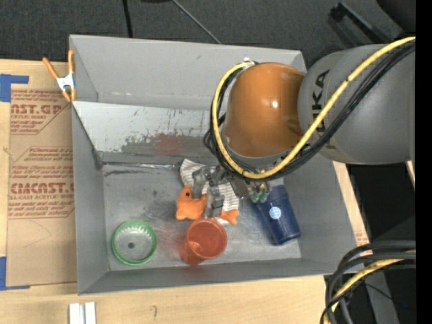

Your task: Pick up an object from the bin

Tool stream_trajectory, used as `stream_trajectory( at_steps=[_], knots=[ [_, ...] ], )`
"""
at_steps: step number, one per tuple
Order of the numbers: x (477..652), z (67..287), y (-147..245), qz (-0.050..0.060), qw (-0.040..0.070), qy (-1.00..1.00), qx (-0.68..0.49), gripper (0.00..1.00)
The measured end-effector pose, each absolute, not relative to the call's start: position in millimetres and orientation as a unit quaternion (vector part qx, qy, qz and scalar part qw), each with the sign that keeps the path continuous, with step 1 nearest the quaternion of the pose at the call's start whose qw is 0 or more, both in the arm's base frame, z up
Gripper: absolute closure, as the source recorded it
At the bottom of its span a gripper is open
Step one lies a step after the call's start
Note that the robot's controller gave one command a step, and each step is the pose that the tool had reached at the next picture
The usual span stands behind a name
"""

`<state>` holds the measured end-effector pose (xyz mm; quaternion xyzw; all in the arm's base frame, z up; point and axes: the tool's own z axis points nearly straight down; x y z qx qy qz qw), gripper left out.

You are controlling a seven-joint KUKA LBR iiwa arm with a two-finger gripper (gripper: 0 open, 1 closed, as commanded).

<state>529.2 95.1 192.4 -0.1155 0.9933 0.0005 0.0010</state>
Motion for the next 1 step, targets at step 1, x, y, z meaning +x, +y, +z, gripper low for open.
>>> stream_trajectory(
  at_steps=[1],
  knots=[
    [529.1, 192.4, 95.2, 0.001, 0.001, 0.993, -0.116, 1.0]
  ],
)
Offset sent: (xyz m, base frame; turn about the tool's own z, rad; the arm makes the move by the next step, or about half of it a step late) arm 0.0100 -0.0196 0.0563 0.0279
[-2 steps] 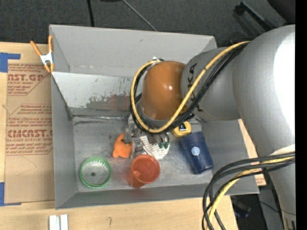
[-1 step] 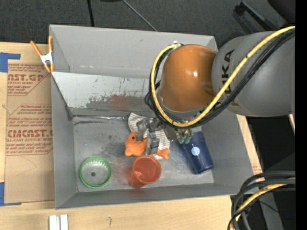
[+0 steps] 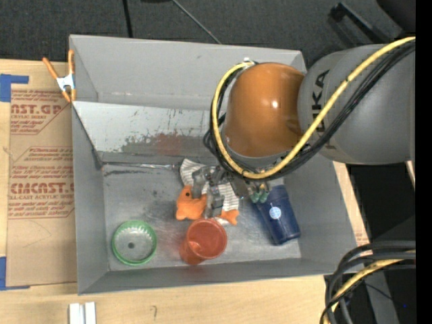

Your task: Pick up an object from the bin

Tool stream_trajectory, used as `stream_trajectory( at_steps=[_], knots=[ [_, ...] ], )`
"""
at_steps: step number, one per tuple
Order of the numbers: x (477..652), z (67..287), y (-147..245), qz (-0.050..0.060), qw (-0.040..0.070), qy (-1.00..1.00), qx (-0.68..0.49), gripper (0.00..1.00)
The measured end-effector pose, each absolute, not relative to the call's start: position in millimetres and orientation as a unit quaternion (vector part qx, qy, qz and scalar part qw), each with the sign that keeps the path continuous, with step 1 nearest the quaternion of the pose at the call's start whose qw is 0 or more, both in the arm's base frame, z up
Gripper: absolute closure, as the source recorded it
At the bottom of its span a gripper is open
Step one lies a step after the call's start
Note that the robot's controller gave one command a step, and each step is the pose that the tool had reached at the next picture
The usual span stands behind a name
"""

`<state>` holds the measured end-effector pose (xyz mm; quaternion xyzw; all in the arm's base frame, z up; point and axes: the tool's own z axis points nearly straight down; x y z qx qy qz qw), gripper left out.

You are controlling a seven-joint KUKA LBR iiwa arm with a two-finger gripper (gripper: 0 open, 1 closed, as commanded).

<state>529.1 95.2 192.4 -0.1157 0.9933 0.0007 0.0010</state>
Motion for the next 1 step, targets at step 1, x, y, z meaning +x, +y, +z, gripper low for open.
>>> stream_trajectory(
  at_steps=[1],
  knots=[
    [536.5, 233.7, 81.0, 0.0, 0.0, 0.994, -0.105, 1.0]
  ],
)
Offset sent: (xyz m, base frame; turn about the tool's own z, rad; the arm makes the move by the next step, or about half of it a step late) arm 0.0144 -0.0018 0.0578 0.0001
